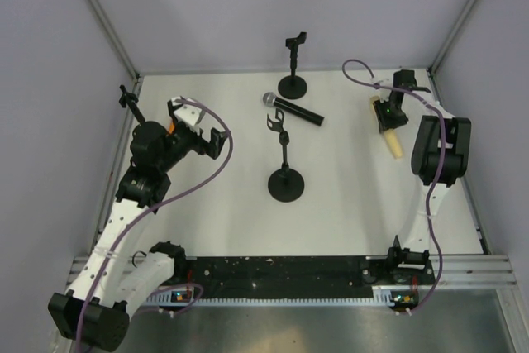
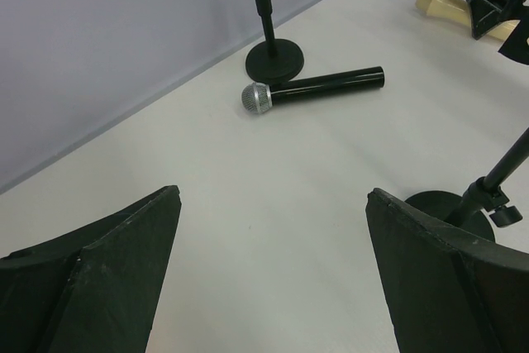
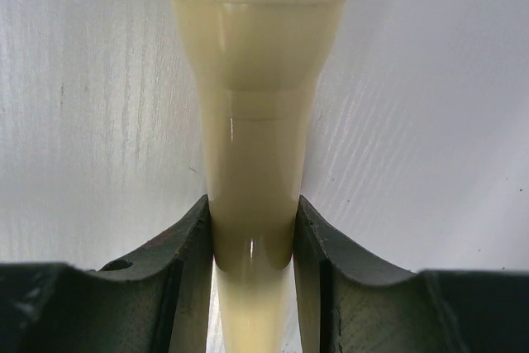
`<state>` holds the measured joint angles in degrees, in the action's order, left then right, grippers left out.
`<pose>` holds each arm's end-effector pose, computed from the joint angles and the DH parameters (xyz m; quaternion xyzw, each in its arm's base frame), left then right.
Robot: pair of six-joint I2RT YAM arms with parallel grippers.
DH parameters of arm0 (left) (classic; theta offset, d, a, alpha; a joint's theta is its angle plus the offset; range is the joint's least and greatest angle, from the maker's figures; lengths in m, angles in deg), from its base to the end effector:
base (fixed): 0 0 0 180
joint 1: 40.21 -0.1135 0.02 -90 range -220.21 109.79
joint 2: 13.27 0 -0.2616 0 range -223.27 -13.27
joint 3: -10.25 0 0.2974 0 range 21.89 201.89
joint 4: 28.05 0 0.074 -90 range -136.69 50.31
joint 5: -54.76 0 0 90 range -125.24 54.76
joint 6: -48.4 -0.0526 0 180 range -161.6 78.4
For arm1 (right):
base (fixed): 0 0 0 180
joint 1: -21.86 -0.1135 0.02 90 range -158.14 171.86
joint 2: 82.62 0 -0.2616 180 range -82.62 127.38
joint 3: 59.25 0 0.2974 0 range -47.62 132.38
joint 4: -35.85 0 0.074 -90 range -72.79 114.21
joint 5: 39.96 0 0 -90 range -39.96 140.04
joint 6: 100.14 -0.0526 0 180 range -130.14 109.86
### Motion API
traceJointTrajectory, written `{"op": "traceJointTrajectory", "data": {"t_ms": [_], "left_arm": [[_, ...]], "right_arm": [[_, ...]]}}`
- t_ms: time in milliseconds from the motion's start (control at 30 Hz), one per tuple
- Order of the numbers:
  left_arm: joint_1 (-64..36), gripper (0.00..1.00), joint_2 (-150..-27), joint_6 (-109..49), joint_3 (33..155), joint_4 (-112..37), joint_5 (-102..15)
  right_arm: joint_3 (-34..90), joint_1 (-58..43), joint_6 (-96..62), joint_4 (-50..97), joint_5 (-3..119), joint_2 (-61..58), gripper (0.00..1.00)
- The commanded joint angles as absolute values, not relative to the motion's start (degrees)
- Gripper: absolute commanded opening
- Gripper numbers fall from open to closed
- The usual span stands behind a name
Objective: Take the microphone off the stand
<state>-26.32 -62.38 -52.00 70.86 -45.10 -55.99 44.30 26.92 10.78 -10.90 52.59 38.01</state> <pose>0.2506 -0.0812 0.3586 0.2716 0.6866 -0.1534 0.6567 0.4917 -0.0412 0.1377 -0.1393 0.9638 -0.0298 0.2254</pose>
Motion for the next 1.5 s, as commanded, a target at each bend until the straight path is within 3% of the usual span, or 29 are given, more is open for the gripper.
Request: {"op": "traceJointTrajectory", "data": {"t_ms": [0, 167, 300, 400, 767, 967, 1467], "left_arm": [[-26.8, 0.99, -60.7, -51.1, 70.1, -41.4, -57.0], [-27.1, 0.99, -60.7, -50.7, 69.9, -41.1, -57.3], [-27.4, 0.99, -60.7, -50.3, 69.9, -40.9, -57.7], [-27.6, 0.99, -60.6, -50.0, 70.0, -40.8, -57.8], [-27.8, 0.99, -60.8, -49.6, 69.8, -40.7, -58.2], [-27.9, 0.99, -60.9, -49.6, 69.6, -40.7, -58.3], [-27.9, 0.99, -62.2, -50.0, 67.7, -38.1, -64.3]], "right_arm": [[44.7, 27.8, 9.2, -9.1, 52.0, 38.8, 0.13], [44.0, 28.2, 9.1, -9.3, 52.7, 39.0, 0.28], [44.0, 28.4, 9.1, -9.4, 52.8, 39.1, 0.48], [43.9, 28.5, 8.8, -9.4, 52.9, 39.0, 0.54], [43.9, 28.5, 8.6, -9.4, 53.2, 39.0, 0.58], [44.0, 28.5, 8.5, -9.4, 54.2, 38.2, 0.72], [42.7, 28.5, 10.9, -9.3, 60.5, 27.7, 0.85]]}}
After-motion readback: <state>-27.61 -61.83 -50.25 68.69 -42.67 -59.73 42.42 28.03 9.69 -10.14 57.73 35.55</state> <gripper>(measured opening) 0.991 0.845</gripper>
